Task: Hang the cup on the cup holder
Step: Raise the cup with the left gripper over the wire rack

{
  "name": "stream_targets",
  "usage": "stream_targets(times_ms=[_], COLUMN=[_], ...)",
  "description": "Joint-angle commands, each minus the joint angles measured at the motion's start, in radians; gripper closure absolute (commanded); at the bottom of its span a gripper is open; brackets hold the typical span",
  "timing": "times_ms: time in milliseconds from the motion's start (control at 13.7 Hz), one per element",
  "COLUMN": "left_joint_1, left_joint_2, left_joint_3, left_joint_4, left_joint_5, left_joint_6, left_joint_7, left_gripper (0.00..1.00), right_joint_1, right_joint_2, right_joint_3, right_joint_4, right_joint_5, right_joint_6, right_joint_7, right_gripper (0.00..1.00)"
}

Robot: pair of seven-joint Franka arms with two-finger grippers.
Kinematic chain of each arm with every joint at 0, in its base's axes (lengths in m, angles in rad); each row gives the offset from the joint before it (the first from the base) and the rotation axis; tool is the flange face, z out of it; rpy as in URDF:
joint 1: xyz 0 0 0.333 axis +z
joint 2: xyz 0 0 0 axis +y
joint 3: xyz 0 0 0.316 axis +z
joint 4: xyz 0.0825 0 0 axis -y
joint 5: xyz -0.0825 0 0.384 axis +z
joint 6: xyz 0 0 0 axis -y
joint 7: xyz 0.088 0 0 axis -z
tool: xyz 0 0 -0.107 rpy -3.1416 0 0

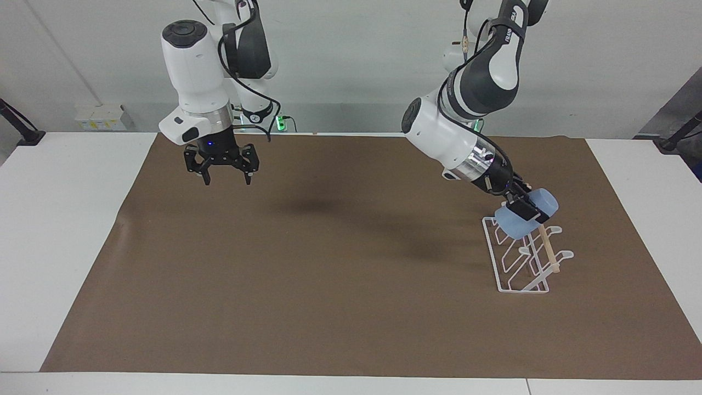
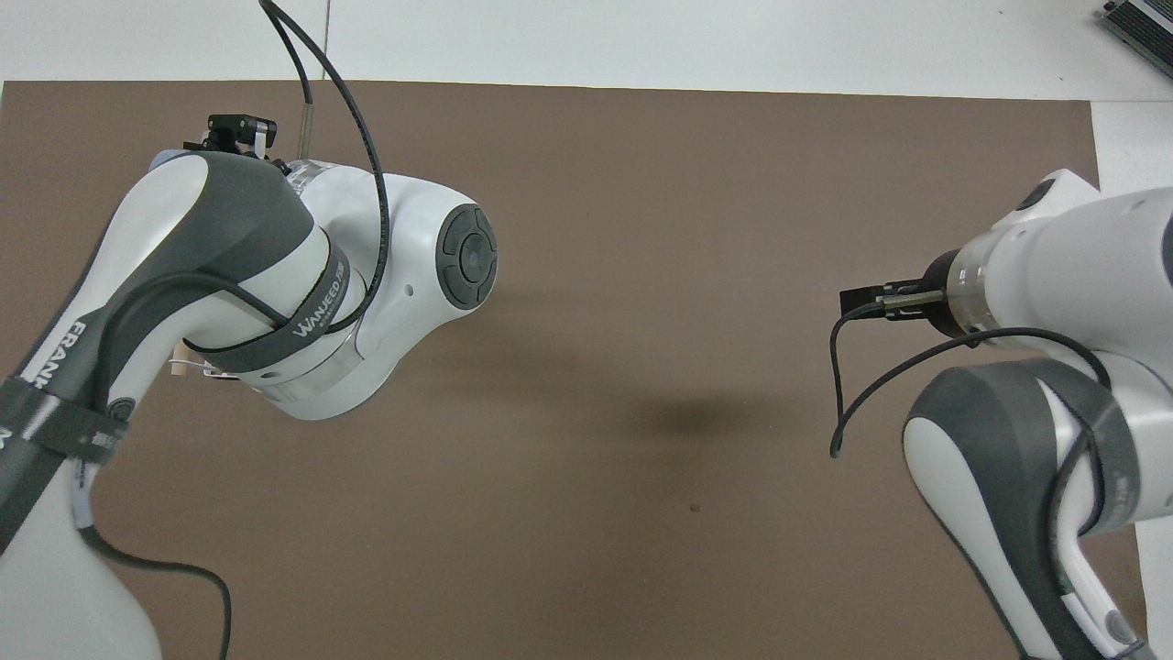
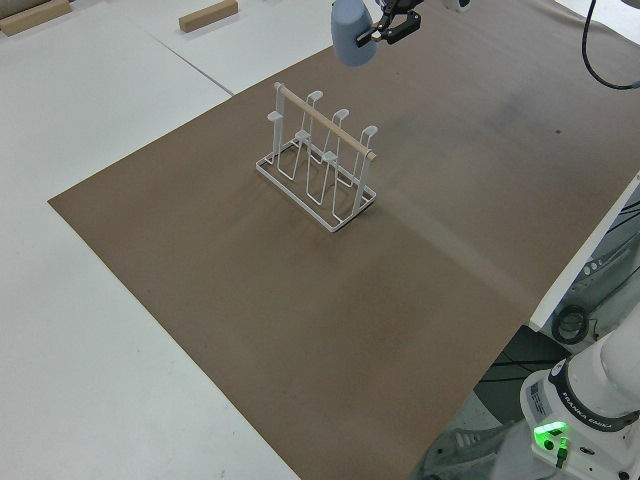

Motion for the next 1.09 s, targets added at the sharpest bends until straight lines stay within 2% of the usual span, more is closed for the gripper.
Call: stream_targets(times_ms=[0,146,365,511,1022], left_joint_1=[0.022,0.025,0.054,0.085,0.088], left_joint_2=[0.015,0.015,0.016,0.032,0.078], left_joint_3=[0.001,0.0,0.001,0.0,0.001], left_joint_4=[-0.02,-0.04,-0.041,-0.046,-0.024], left_joint_5=[0.016,0.006,0.005,0.006,0.035], left_joint_6=[0.026,0.026,0.028,0.054,0.098], left_joint_7=[-0.051,-0.086,-0.079,-0.077,-0.08], left_gripper=[1.0,1.0,1.0,1.0,1.0], right_joint_1=[-0.006,-0.003,-0.003,-0.002,-0.003], right_joint_2=[-0.008,-0.018,-0.024,-0.024,-0.024], right_joint_3=[-0.024,-0.027,-0.03,-0.03,-0.03], right_joint_4=[0.099,0.136,0.13,0.13,0.13], right_joint_5=[-0.002,-0.002,0.073,0.075,0.075], right_joint_6=[-0.129,-0.198,-0.2,-0.198,-0.2], right_joint_7=[-0.019,-0.019,-0.017,-0.017,-0.017], right_gripper=[0.0,0.0,0.0,0.0,0.0])
